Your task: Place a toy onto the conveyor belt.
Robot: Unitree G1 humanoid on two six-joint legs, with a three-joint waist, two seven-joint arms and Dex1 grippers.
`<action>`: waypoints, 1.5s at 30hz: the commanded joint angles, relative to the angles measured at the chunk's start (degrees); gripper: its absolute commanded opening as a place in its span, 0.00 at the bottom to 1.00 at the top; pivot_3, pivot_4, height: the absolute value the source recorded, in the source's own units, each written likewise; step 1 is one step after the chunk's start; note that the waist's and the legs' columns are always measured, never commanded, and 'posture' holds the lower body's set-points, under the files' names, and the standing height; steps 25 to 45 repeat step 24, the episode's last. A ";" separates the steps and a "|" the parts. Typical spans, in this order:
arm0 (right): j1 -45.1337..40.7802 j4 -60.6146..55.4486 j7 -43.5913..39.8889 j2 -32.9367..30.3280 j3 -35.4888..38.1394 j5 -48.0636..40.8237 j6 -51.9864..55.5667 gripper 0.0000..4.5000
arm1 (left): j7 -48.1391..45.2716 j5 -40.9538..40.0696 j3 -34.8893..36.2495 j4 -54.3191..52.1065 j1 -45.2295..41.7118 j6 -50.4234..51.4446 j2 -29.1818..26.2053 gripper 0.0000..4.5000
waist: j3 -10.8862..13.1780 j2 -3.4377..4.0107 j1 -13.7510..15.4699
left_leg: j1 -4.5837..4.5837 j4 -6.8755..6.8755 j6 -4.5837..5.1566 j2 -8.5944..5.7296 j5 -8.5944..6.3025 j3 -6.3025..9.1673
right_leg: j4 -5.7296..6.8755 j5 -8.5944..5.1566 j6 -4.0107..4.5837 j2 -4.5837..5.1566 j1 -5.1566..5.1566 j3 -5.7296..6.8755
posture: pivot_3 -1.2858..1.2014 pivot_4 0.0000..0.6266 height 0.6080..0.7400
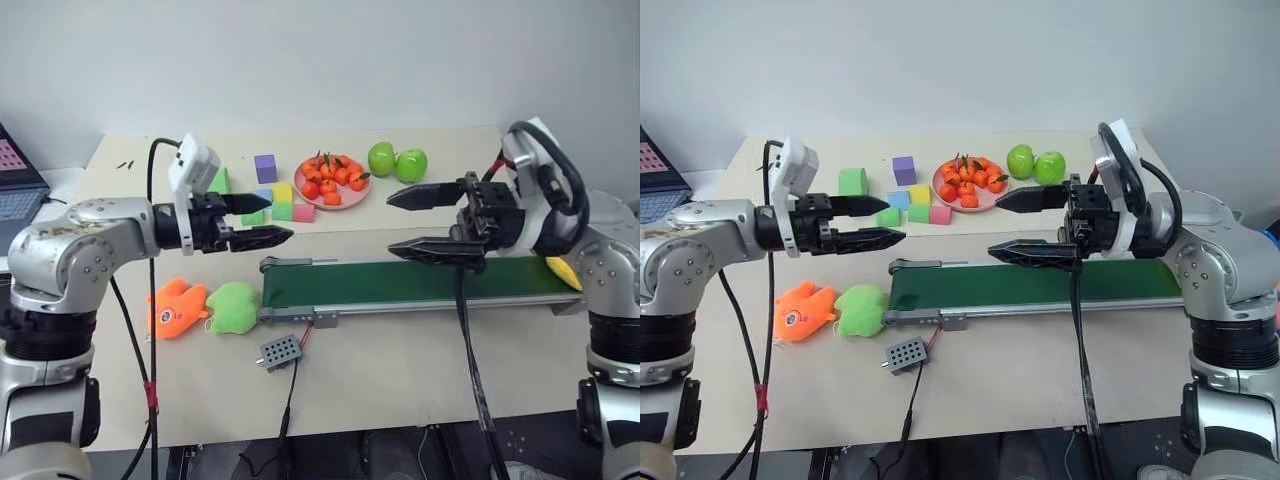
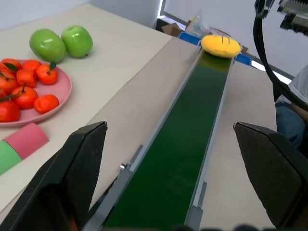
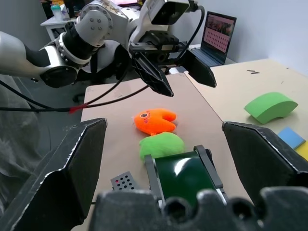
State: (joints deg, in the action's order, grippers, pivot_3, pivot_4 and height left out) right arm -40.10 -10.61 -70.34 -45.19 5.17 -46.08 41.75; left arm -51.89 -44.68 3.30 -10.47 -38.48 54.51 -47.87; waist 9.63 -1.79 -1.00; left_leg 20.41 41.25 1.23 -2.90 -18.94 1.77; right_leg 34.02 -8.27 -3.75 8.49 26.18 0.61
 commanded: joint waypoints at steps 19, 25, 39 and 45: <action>1.01 1.96 -4.62 -2.25 -0.02 4.24 -3.61 1.00 | -1.76 2.23 1.83 -3.43 1.72 -1.95 -2.39 1.00 | 0.00 0.00 0.18 | 0.01 0.01 0.00 0.00 0.00 0.00 | 0.00 0.00 0.00 0.00 -0.01 0.01 | 0.52 0.24 1.00; 1.65 2.06 -4.56 -2.49 0.06 4.54 -4.14 1.00 | -2.51 2.41 1.03 -3.51 1.34 -2.04 -2.25 1.00 | 0.00 0.00 0.16 | 0.01 0.01 0.00 0.00 0.00 0.00 | 0.00 0.00 0.00 0.00 -0.01 0.01 | 0.52 0.24 1.00; 1.65 2.06 -4.56 -2.49 0.06 4.54 -4.14 1.00 | -2.51 2.41 1.03 -3.51 1.34 -2.04 -2.25 1.00 | 0.00 0.00 0.16 | 0.01 0.01 0.00 0.00 0.00 0.00 | 0.00 0.00 0.00 0.00 -0.01 0.01 | 0.52 0.24 1.00; 1.65 2.06 -4.56 -2.49 0.06 4.54 -4.14 1.00 | -2.51 2.41 1.03 -3.51 1.34 -2.04 -2.25 1.00 | 0.00 0.00 0.16 | 0.01 0.01 0.00 0.00 0.00 0.00 | 0.00 0.00 0.00 0.00 -0.01 0.01 | 0.52 0.24 1.00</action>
